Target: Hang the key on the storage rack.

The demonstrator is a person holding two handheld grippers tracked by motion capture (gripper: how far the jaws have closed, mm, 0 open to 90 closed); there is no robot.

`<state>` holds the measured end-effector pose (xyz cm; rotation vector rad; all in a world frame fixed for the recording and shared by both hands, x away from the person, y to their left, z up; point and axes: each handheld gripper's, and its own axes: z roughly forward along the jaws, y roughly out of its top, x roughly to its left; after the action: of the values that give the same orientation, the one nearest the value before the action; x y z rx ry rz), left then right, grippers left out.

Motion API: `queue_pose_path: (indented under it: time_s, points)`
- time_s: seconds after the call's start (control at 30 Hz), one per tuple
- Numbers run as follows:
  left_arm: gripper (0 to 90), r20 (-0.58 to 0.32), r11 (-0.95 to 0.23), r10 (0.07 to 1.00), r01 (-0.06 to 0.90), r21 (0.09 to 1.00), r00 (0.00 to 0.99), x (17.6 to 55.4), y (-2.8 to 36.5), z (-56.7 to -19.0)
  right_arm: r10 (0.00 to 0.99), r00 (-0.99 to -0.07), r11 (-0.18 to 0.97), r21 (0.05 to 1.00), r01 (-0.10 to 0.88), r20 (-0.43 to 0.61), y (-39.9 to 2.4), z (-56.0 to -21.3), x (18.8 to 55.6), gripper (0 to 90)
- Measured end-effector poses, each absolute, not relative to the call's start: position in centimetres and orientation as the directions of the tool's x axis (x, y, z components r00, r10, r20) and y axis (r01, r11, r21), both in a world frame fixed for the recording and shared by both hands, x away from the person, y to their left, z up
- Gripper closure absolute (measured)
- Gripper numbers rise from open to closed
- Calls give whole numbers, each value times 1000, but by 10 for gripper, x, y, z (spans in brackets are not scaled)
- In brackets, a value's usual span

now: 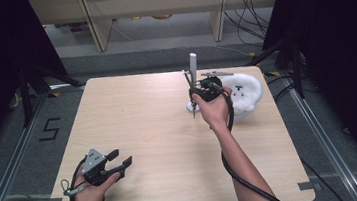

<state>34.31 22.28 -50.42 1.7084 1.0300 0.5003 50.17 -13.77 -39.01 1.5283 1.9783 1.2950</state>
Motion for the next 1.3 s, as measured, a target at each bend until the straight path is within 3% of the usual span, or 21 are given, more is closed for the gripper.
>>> queue_pose_path:
  time_s: [0.4, 0.73, 1.3]
  points:
    - [376, -147, -101, 825, 398, 912, 546, 343, 223, -505, 897, -332, -21, 779, 627, 291, -139, -398, 506, 793]
    - [376, -147, -105, 825, 404, 909, 545, 343, 222, -506, 900, -355, 15, 794, 608, 254, -140, -401, 509, 782]
    - [375, -142, -104, 827, 397, 912, 543, 344, 222, -507, 917, -355, 74, 798, 598, 182, -155, -403, 495, 641]
